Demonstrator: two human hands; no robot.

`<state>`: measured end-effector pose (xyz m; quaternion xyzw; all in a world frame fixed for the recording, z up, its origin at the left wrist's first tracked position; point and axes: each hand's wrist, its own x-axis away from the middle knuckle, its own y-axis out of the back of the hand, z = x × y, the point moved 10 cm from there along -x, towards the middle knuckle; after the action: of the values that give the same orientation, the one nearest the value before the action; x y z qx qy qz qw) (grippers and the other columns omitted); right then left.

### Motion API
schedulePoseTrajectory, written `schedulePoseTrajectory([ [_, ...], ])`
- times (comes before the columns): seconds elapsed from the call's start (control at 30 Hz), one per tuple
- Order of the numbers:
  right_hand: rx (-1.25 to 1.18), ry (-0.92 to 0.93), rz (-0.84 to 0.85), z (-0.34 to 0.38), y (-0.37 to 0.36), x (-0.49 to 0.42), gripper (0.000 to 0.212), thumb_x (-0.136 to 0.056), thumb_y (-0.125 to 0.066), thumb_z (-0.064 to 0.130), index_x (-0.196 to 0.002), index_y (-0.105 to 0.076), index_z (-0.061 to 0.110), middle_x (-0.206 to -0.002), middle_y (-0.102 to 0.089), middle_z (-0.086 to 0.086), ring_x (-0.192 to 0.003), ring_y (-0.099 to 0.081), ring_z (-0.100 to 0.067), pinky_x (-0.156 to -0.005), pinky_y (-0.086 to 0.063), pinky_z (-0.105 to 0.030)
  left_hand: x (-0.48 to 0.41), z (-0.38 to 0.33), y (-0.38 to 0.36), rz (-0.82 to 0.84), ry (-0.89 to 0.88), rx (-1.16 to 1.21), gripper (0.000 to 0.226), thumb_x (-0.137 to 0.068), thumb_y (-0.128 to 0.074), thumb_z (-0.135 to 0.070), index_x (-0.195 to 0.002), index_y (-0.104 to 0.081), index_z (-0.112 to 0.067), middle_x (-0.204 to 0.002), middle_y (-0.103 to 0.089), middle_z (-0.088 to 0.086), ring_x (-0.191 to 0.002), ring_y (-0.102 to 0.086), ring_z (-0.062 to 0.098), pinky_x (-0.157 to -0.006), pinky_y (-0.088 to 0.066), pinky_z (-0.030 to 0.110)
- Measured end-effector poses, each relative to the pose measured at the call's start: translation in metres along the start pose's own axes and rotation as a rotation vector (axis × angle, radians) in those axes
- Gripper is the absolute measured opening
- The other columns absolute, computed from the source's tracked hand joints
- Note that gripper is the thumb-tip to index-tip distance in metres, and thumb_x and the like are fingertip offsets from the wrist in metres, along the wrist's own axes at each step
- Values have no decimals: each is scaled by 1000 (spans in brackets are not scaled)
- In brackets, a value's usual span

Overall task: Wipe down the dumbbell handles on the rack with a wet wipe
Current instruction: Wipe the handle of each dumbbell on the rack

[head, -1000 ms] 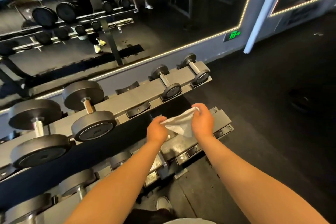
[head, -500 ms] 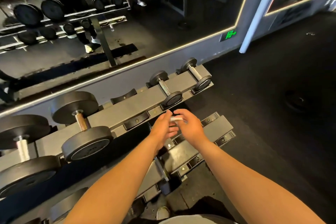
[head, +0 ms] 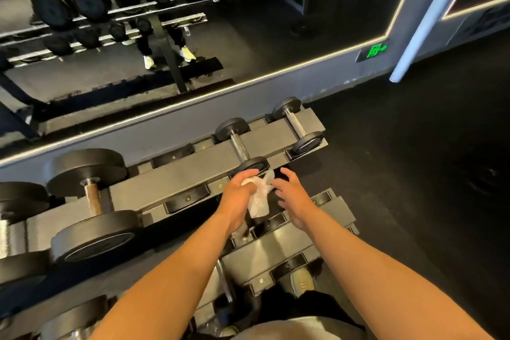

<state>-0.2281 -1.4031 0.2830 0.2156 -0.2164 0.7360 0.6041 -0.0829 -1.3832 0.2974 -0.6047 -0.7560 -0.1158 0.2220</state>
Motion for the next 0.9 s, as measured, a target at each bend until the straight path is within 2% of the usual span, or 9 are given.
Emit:
schedulePoseTrajectory([
  [0.13,-104,-40,62,20,16,-40,50,-95,-58,15,-137,-42,35,-124,-63,-3,-109,-64,-23,-105,-46,-47,-30,-10,-28,-43,1,9,43,-86,-53,7,-110,-72,-23,-113,-71,14,-108,-67,35,-96,-55,53],
  [0.3,8,184,-119,68,74,-71,45,-95,-52,-2,-127,-57,28,-120,-60,-1,-104,-63,-19,-80,-60,-35,-67,-29,-41,-167,-39,-224,48,-91,-55,3,-128,-66,-25,-126,-67,5,-110,-65,21,-89,-55,29],
  [0.43,138,365,-193,99,100,-85,30,-96,-50,1,-119,-66,12,-109,-61,-3,-94,-62,-12,-60,-50,-11,-83,-32,-68,-86,-46,-368,54,-90,-67,-10,-141,-56,-22,-126,-62,2,-114,-61,22,-103,-51,40],
  [0.5,228,431,-247,113,106,-90,25,-97,-50,9,-114,-69,12,-113,-58,-9,-97,-61,-16,-63,-45,-3,-90,-34,-85,3,-47,-435,56,-85,-73,-20,-138,-57,-24,-121,-62,-3,-110,-61,16,-99,-52,36],
  [0.57,281,425,-271,120,113,-99,36,-93,-45,26,-114,-69,11,-113,-54,-9,-90,-56,-5,-65,-39,3,-99,-42,-94,-2,-81,-579,43,-86,-71,-24,-129,-64,-26,-112,-67,-4,-100,-63,10,-90,-53,28],
  [0.63,335,393,-301,124,123,-114,37,-91,-44,24,-112,-71,10,-112,-55,-9,-84,-50,-2,-66,-33,6,-107,-55,-99,-56,-128,-622,27,-87,-66,-30,-112,-73,-25,-98,-72,-1,-88,-65,13,-80,-53,26],
  [0.77,455,300,-362,120,141,-148,24,-96,-51,17,-99,-75,16,-114,-61,-15,-85,-61,-16,-62,-48,-4,-127,-65,-106,-151,-169,-575,20,-95,-67,-24,-101,-78,-9,-89,-67,2,-74,-58,5,-61,-47,9],
  [0.83,416,288,-359,121,149,-151,28,-100,-46,18,-108,-72,13,-117,-58,-13,-94,-63,-23,-73,-59,-24,-140,-64,-112,-139,-191,-603,23,-97,-65,-26,-105,-74,-6,-91,-61,-7,-76,-55,0,-64,-44,10],
  [0.9,313,282,-284,124,153,-151,31,-102,-43,11,-123,-65,16,-123,-55,-6,-108,-58,-23,-84,-55,-31,-147,-64,-117,-126,-174,-570,30,-99,-63,-29,-122,-70,-11,-109,-55,-16,-88,-57,1,-69,-42,3],
])
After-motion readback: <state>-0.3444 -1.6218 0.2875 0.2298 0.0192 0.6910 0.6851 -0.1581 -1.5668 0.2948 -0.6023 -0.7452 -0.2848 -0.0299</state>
